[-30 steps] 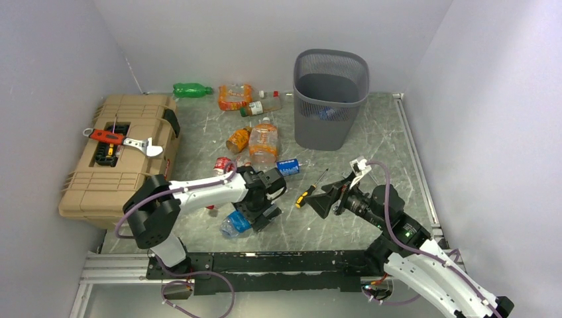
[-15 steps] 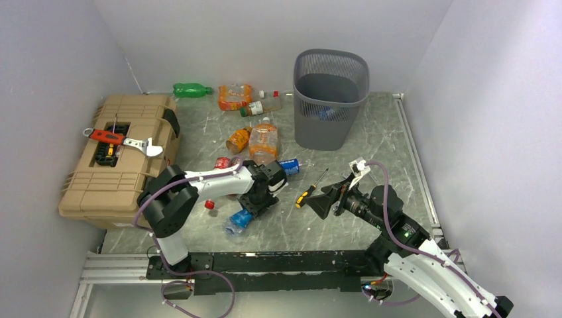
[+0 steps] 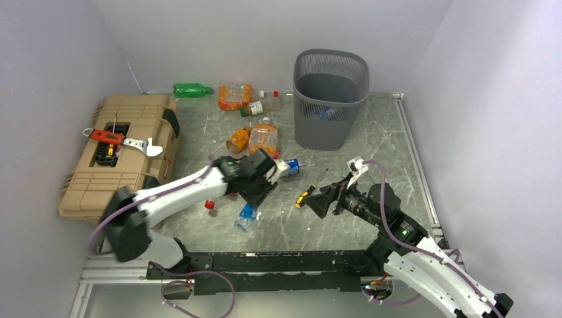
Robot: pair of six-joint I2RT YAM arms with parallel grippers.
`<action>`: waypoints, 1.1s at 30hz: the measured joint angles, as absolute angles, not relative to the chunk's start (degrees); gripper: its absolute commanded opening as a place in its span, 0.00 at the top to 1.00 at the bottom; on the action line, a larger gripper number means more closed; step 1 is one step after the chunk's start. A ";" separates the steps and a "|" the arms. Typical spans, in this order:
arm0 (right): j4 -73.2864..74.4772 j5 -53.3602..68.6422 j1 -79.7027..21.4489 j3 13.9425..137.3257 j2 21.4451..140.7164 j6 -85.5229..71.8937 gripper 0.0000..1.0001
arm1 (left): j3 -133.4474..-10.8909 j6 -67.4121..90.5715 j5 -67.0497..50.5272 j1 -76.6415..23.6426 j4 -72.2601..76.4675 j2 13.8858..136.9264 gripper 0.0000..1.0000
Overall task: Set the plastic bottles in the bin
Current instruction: Pick up the plastic bottle at the center of the board.
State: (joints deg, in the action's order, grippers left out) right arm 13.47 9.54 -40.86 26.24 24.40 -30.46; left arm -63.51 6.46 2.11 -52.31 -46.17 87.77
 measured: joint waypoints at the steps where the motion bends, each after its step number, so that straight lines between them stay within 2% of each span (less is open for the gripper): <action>1: 13.19 9.67 -40.86 26.33 24.67 -30.70 0.02 | -63.86 6.22 1.37 -52.31 -45.82 83.50 0.78; 6: 8.67 11.79 -40.86 27.18 26.35 -34.04 0.02 | -63.75 2.55 -5.39 -52.31 -38.33 61.84 0.80; 10: -0.03 14.87 -40.88 28.82 28.75 -37.91 0.03 | -55.22 0.19 -10.85 -52.31 -27.31 45.78 0.84; 13: -6.50 17.67 -41.10 32.99 33.50 -40.88 0.04 | -47.37 -0.86 -13.96 -52.31 -20.82 38.39 0.85; 18: -9.28 18.48 -45.43 45.04 42.83 -39.99 0.06 | -38.65 -1.93 -19.18 -52.31 -15.29 35.64 0.85; 23: -5.23 12.99 -55.94 55.77 50.50 -32.86 0.09 | -41.39 -2.17 -24.10 -52.31 -17.28 39.03 0.87; 30: -0.58 8.23 -59.77 57.25 55.20 -28.25 0.14 | -43.42 -2.13 -29.32 -52.07 -18.50 42.28 0.87; 33: 1.65 7.27 -60.88 57.30 56.51 -27.27 0.20 | -43.42 -2.11 -30.26 -51.75 -18.72 42.28 0.87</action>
State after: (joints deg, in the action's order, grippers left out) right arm 1.65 7.27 -60.88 57.30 56.51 -27.27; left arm -43.42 -2.11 -30.26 -51.75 -18.72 42.28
